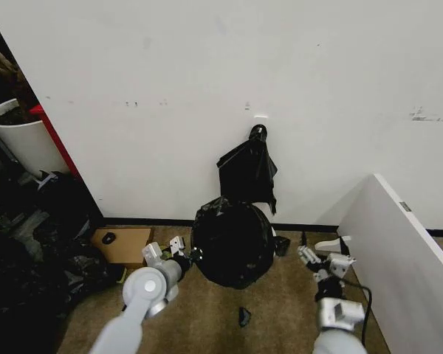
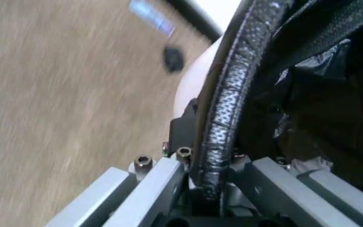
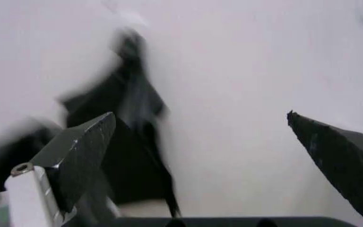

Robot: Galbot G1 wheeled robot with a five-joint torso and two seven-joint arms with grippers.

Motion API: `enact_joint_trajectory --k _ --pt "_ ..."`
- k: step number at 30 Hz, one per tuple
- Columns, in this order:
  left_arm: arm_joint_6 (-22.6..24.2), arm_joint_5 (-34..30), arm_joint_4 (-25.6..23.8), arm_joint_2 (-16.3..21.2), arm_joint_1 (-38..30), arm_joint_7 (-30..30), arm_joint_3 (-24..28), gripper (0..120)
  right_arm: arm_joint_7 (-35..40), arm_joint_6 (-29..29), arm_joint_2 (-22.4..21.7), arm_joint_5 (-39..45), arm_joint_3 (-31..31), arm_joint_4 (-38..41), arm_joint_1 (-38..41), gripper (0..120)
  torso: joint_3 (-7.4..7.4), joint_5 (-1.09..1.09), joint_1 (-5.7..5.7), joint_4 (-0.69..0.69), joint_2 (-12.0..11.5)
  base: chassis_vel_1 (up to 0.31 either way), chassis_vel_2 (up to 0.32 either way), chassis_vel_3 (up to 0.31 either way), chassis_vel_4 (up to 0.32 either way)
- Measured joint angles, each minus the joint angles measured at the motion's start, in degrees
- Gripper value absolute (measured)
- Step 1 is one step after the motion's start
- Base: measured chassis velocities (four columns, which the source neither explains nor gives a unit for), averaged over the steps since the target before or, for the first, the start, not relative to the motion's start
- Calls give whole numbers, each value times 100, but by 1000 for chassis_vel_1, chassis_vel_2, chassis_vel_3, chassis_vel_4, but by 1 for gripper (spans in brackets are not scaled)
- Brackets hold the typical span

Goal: Place the garbage bag over the trash bin.

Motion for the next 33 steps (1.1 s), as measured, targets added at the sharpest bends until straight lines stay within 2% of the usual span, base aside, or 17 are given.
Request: enact_joint_trajectory --k 1,2,3,6,8,10,13,23,30,33 --pt "117 -211 -30 -75 -8 -411 16 0 -142 288 20 -477 -24 27 -60 100 0 1 0 0 0 0 0 0 0" --pt "117 -211 -30 -75 -8 -411 16 0 -142 288 20 -477 -24 27 -60 100 0 1 0 0 0 0 0 0 0" --pt "243 -491 -90 -143 -6 -920 17 0 -367 627 23 -997 4 29 -60 100 0 -1 0 1 0 0 0 0 0" --pt "491 -933 -291 -182 70 -1716 30 0 -665 920 23 -1451 94 87 22 100 0 1 0 4 0 0 0 0 0" --pt "502 -916 -291 -181 88 -1808 38 0 -693 924 23 -1469 96 122 26 100 0 0 0 3 0 0 0 0 0" --pt "435 -859 -186 -171 126 -2171 45 0 -785 903 59 -1480 89 278 36 100 0 1 0 3 0 0 0 0 0" --pt "374 -566 -54 -180 190 -2434 82 0 -829 844 81 -1479 80 321 38 100 0 0 0 3 0 0 0 0 0" --pt "333 -522 155 -242 110 -2495 68 0 -884 800 118 -1464 27 287 -3 100 0 0 0 1 0 0 0 0 0" --pt "339 -491 132 -296 132 -2487 42 0 -933 770 118 -1447 14 268 -3 100 0 1 0 2 0 0 0 0 0" --pt "339 -452 45 -272 177 -2410 39 14 -933 731 120 -1439 16 263 -13 100 0 1 0 2 0 0 0 0 0"
